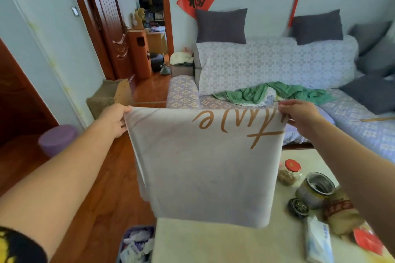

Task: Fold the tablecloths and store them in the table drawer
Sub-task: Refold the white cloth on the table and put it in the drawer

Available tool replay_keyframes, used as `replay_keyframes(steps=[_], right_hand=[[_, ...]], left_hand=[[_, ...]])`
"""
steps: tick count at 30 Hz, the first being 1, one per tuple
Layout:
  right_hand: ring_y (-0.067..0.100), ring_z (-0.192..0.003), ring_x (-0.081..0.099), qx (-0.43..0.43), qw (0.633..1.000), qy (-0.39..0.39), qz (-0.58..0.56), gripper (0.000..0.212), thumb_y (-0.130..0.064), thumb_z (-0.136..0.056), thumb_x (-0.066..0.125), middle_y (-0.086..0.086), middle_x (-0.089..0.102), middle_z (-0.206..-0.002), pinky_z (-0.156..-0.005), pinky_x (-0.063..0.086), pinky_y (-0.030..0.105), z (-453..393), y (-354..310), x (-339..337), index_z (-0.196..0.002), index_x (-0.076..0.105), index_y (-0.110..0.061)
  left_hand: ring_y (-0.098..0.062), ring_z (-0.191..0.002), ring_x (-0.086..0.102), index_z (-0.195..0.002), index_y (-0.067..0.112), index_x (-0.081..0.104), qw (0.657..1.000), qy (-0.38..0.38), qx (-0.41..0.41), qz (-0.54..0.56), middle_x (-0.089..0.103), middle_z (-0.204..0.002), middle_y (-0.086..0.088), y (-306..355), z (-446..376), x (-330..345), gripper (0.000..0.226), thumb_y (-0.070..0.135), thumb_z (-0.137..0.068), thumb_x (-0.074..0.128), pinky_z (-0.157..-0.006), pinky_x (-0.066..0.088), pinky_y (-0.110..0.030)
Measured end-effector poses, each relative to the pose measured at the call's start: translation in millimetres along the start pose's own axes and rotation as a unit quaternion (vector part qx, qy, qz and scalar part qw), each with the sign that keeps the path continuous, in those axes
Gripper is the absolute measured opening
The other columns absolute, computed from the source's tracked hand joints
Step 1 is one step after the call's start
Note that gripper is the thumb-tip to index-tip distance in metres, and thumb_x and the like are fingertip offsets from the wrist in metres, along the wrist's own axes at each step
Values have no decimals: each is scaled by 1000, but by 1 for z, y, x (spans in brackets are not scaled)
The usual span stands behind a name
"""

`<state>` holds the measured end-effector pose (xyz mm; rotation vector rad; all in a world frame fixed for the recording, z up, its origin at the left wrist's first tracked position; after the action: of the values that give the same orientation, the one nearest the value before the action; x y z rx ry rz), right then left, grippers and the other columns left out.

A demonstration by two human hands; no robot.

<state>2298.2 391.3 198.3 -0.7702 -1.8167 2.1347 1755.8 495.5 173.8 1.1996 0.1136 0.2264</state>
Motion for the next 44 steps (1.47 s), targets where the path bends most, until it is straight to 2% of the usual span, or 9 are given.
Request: replay_keyframes(steps=[4, 9, 12, 16, 21, 28, 32, 36, 44], right_hand=[[17, -85, 63, -67, 998, 14, 0, 18, -9, -88, 73, 9, 70, -96, -85, 54, 30, 20, -15, -18, -106, 73, -9], [11, -73, 61, -54, 991, 11, 121, 29, -25, -90, 74, 13, 70, -97, -66, 47, 18, 61, 57, -30, -116, 69, -13], [23, -76, 65, 34, 977, -18, 210, 26, -35, -88, 75, 10, 71, -87, -68, 49, 29, 86, 175, -27, -98, 75, -11], [21, -72, 61, 233, 917, -81, 314, 32, -42, -89, 71, 4, 68, -75, -73, 48, 34, 113, 404, 2, -93, 77, -11], [31, -84, 65, 338, 865, -124, 349, 45, -45, -92, 67, 20, 72, -89, -76, 48, 34, 148, 605, 24, -96, 74, -1], [29, -71, 64, 324, 874, -64, 357, 39, -50, -96, 58, 7, 63, -82, -58, 49, 31, 125, 614, 34, -102, 58, -11], [33, -70, 67, 335, 876, -20, 347, 25, -33, -96, 61, 14, 68, -78, -72, 60, 47, 127, 617, 29, -83, 62, -12], [30, -81, 60, 353, 895, 63, 265, 21, -27, -98, 60, 12, 65, -87, -70, 50, 41, 170, 623, 16, -89, 61, -8], [29, -91, 63, 432, 876, 121, 177, 14, 4, -90, 63, 12, 66, -94, -68, 52, 35, 197, 648, 5, -100, 63, -5]], left_hand=[[-19, -113, 60, -134, 19, 60, 998, -7, 42, 56, 62, -128, 0, 8, 14, -1, 41, 21, -93, 64, -103, 44, -38], [-20, -115, 63, -125, 19, 65, 997, 57, 42, -24, 67, -126, 0, -76, 29, -24, 57, 55, -81, 74, -102, 44, -35], [-26, -115, 61, -127, 12, 65, 987, 72, -44, -138, 65, -125, -4, -212, 50, -43, 52, 47, -89, 72, -105, 47, -42], [-17, -59, 54, -102, 6, 63, 956, 59, -234, -168, 59, -71, -5, -446, 61, -54, 10, 14, -103, 57, -53, 46, -25], [-22, -72, 55, -92, 17, 55, 920, 74, -363, -128, 58, -85, -9, -624, 71, -59, 17, 28, -105, 53, -78, 49, -38], [-32, -100, 67, -132, 15, 55, 929, 103, -347, -73, 67, -118, -18, -653, 48, -77, 34, 35, -105, 53, -82, 56, -41], [-29, -96, 66, -131, 8, 56, 933, 112, -329, -92, 66, -117, -15, -658, 45, -73, 29, 22, -107, 51, -91, 53, -43], [-28, -93, 66, -134, -4, 54, 933, 126, -323, -94, 66, -103, -15, -666, 50, -77, 33, 13, -106, 51, -92, 53, -41], [-35, -120, 60, -134, -8, 53, 930, 180, -320, -34, 61, -127, -23, -663, 73, -80, 32, 1, -103, 51, -100, 47, -40]])
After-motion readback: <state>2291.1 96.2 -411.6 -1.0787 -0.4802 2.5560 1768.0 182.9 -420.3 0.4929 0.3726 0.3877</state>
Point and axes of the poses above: each hand's wrist, its own z-axis away from the middle knuckle, its own x-axis out of the palm, y = z × x, the point moved 7 cm from there along -z, towards the middle knuckle
